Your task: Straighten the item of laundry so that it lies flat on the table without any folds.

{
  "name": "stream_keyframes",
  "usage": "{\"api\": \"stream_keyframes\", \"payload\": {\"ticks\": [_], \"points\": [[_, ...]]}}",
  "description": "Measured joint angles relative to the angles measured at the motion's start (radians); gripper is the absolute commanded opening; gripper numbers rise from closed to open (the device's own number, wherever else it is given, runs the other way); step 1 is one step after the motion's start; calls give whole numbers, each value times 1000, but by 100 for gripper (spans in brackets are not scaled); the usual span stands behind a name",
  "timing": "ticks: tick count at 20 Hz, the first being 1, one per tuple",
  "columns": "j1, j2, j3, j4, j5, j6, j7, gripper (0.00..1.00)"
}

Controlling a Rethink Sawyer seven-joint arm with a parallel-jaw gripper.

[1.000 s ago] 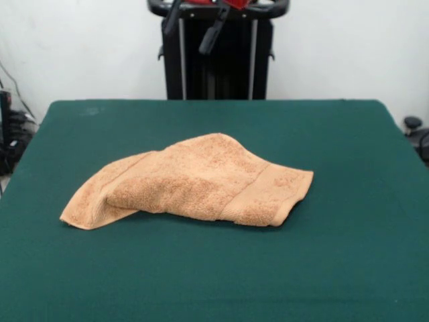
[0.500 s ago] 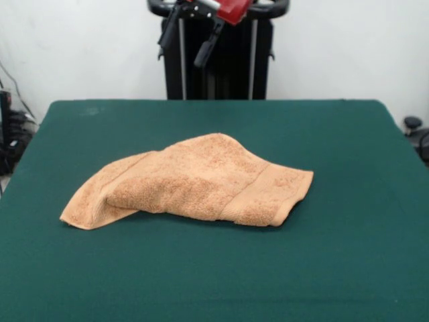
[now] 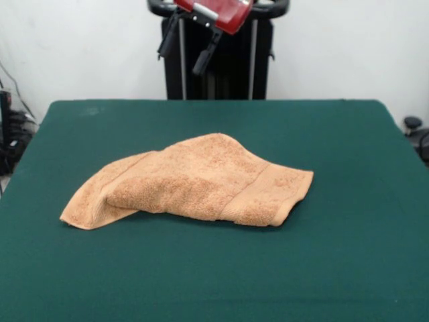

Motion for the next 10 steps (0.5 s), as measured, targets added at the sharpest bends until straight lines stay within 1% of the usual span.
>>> {"api": "stream_keyframes", "payload": {"ticks": [7,10], "points": [[44,46,-54,0,0,-19,0,100],[59,45,-67,2,0,-21,0,100]]}}
